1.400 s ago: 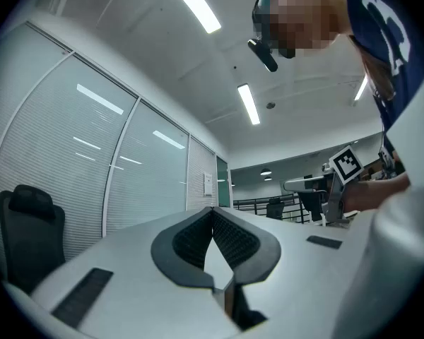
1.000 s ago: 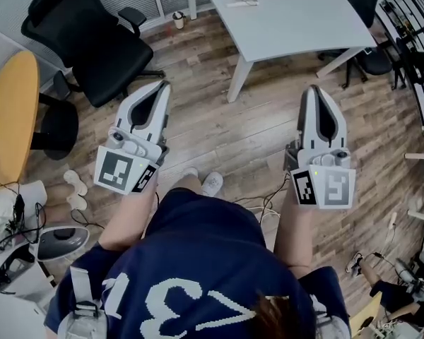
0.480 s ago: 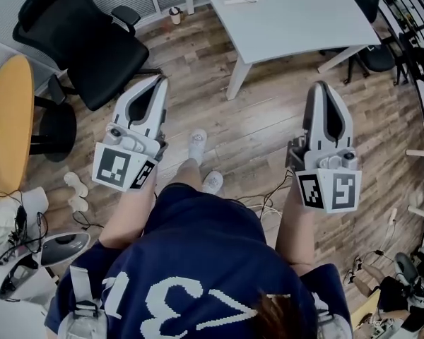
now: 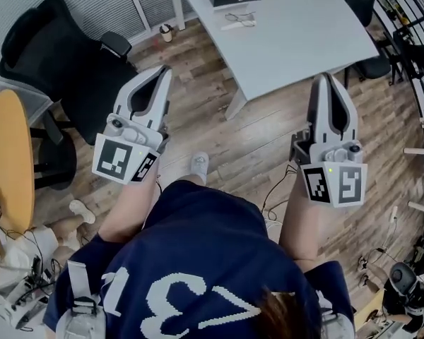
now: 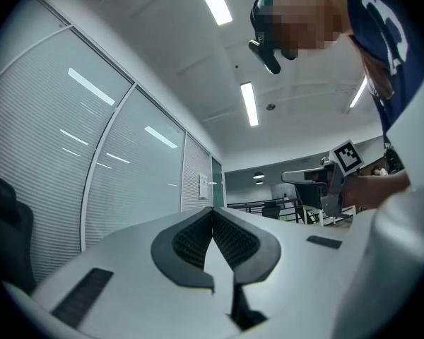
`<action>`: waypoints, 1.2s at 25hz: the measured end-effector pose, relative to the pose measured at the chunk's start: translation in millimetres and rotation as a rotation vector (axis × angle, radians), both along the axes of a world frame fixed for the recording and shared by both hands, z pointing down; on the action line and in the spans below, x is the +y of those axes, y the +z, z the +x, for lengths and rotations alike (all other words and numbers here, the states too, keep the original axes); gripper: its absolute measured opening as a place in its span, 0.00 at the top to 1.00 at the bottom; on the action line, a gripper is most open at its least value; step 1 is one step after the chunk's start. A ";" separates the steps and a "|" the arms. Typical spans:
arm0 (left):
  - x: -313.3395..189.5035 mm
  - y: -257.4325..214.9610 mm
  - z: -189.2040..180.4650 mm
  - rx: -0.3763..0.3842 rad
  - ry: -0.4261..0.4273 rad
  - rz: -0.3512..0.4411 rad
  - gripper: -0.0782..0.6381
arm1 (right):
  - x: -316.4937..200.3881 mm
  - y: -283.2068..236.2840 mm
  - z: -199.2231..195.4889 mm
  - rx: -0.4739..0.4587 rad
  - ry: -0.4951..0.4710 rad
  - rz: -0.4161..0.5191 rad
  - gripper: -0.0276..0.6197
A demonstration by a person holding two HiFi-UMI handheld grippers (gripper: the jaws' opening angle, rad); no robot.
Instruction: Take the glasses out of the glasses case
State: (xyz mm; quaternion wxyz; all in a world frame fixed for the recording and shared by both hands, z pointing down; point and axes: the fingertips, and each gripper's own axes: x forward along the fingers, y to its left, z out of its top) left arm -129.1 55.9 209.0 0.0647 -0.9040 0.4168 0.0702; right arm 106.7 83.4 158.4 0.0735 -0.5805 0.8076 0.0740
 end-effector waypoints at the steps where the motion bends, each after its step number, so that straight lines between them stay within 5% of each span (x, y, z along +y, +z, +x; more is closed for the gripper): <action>1: -11.0 -1.3 -0.2 -0.002 0.012 0.002 0.87 | -9.3 -1.3 -1.4 -0.003 0.008 0.001 0.91; 15: -86.3 16.4 -6.3 0.007 0.061 -0.057 0.87 | -77.8 5.6 -8.3 0.006 0.047 -0.047 0.91; 30: -195.8 8.2 33.6 -0.007 -0.102 -0.030 0.87 | -224.1 -3.9 24.8 0.033 -0.126 -0.011 0.91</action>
